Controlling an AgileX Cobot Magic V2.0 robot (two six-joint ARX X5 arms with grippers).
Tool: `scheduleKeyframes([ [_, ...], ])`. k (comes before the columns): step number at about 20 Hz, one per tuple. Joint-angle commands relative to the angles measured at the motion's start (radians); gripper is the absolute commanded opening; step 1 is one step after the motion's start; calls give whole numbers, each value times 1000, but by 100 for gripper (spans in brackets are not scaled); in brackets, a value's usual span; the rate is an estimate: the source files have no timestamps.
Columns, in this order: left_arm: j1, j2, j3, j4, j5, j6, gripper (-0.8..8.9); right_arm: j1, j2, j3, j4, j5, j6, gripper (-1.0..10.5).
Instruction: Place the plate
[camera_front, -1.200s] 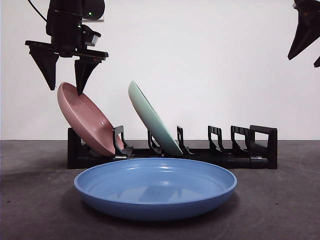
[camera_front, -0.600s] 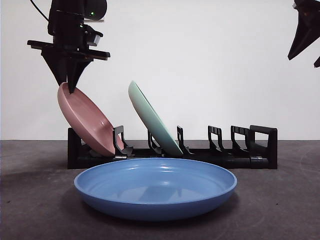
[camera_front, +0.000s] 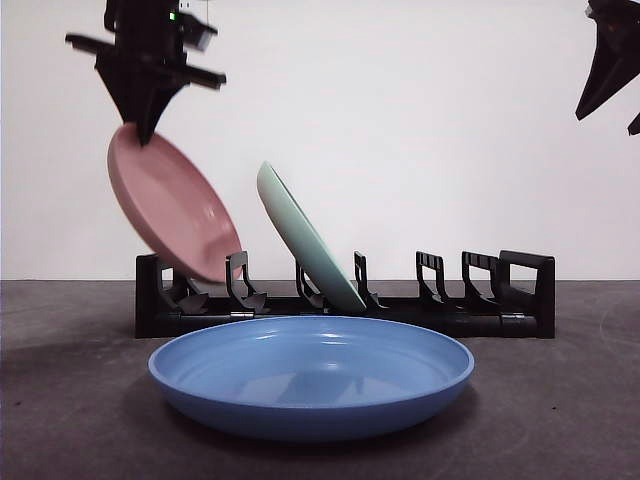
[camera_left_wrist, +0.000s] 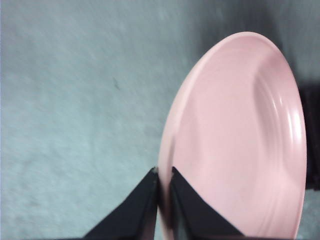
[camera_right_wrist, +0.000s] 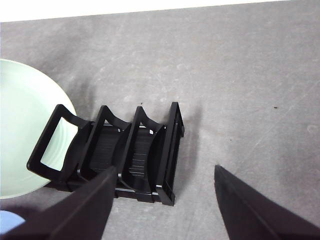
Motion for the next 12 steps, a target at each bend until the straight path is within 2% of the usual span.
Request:
scheduleKeyframes([
  [1, -8, 24, 92, -11, 2, 2, 19, 1, 11, 17, 10, 1, 9, 303],
  [6, 14, -26, 143, -29, -19, 2, 19, 1, 11, 17, 9, 0, 9, 303],
  [12, 92, -144, 143, -32, -24, -10, 18, 1, 11, 17, 8, 0, 9, 304],
])
